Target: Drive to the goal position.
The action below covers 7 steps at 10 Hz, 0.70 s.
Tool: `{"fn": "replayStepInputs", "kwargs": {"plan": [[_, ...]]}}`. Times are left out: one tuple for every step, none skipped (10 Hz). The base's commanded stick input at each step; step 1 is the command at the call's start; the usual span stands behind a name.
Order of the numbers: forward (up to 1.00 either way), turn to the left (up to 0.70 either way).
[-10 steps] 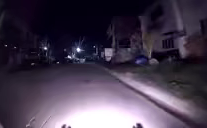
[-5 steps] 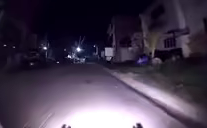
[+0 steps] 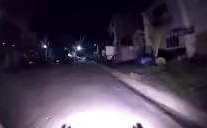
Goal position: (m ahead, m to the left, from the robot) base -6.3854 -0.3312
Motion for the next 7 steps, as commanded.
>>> {"fn": "replayStepInputs", "kwargs": {"plan": [[0.45, 0.00], [0.45, 0.00], [0.45, 0.00], [0.45, 0.00], [0.45, 0.00], [0.45, 0.00], [0.45, 0.00]]}}
